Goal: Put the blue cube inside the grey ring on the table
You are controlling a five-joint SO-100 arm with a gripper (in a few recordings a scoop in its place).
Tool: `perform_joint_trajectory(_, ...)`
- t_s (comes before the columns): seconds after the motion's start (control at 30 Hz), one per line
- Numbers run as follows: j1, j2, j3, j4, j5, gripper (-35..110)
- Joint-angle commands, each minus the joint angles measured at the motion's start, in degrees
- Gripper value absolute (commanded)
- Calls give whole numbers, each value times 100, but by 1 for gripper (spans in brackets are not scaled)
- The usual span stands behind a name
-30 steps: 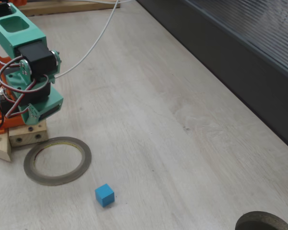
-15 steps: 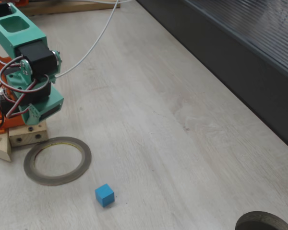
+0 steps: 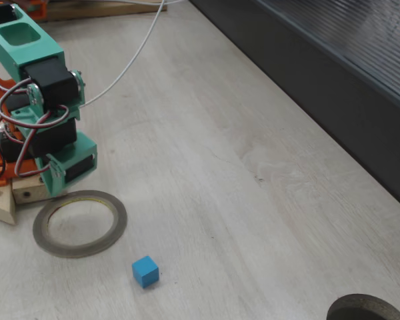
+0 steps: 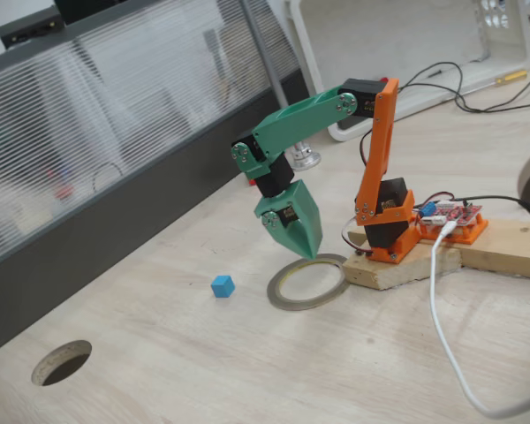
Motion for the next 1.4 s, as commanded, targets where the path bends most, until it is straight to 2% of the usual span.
perform_joint_trajectory(0.0,70,88,0,-369,0,0)
perform_joint_trajectory(0.6,18,88,-18,-1371,0,0)
perform_joint_trajectory(0.8,18,-9,-88,-1406,0,0)
perform_joint_trajectory(1.13,53,-1978,-2312,-1318,0,0)
perform_joint_trajectory(1.37,62,-2716,-2953,-1318,0,0)
